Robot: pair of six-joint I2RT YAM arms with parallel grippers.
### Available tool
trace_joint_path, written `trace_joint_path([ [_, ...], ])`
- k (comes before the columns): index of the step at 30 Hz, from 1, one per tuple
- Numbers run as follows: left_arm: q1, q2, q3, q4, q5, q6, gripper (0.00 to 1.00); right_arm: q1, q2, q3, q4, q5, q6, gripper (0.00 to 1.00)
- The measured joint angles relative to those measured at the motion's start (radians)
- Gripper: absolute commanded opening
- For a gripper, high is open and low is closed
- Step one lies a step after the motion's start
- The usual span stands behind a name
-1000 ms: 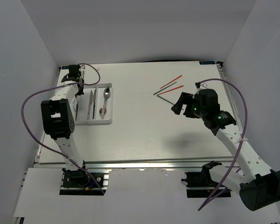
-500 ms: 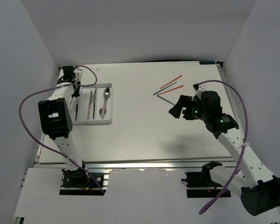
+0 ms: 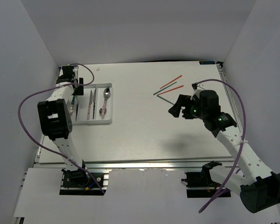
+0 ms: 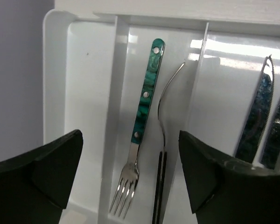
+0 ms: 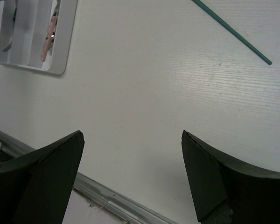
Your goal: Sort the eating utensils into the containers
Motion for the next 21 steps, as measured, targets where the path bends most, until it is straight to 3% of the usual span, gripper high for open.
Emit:
trace_joint_path([
  [5, 0.0, -0.135, 0.028, -0.072, -0.032, -0.232, 0.98, 0.0, 0.147, 0.019, 0.034, 0.076, -0.058, 0.89],
  [13, 0.001, -0.878, -0.341, -0.069, -0.017, -0.553, 0.98, 0.0, 0.553, 0.125, 0.119, 0.103, -0.269, 0.89],
  [15, 0.002, -1.024, -0.436, -0.066, 0.014, -0.584, 0.98, 0.0, 0.645, 0.201, 0.1, 0.091, -0.333, 0.86],
  [17, -0.006, -1.109, -0.513, -0.072, 0.046, -0.605, 0.98, 0.0, 0.755, 0.328, 0.088, 0.077, -0.402, 0.76],
  [21, -0.041, -1.132, -0.649, -0.105, 0.135, -0.623, 0.98, 0.002, 0.996, 0.664, -0.008, 0.053, -0.521, 0.7],
])
